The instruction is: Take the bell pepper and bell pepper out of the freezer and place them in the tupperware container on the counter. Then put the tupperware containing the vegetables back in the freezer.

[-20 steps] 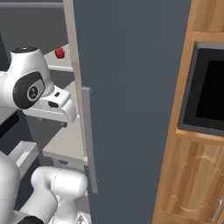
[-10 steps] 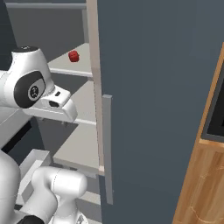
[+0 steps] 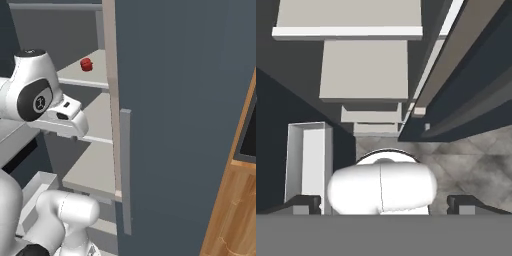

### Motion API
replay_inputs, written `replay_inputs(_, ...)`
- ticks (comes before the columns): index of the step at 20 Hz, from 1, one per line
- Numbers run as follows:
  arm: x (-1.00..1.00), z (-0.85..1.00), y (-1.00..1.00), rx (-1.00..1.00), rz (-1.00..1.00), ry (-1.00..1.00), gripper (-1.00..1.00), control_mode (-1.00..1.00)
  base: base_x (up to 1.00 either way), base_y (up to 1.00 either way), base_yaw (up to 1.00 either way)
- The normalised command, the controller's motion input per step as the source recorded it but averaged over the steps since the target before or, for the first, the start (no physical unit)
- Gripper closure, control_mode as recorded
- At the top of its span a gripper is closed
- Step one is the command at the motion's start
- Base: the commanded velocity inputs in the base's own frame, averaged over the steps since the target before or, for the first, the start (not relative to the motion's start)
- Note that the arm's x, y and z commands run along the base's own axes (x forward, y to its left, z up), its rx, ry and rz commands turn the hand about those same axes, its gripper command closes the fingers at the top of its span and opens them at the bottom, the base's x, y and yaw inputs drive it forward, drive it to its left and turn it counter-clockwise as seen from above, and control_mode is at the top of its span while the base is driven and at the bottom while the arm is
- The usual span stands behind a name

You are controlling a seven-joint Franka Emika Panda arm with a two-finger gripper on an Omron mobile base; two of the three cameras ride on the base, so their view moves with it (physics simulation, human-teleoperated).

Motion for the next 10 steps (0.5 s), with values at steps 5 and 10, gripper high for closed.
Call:
replay_inputs(5, 0.01, 0.7, -0.02, 0.12, 0.11, -0.26, -1.0, -1.0, 0.0, 0.0, 0.0)
replay_inputs(10, 0.08, 0.62, 0.0, 0.03, 0.14, -0.35, -1.0, -1.0, 0.0, 0.0, 0.0)
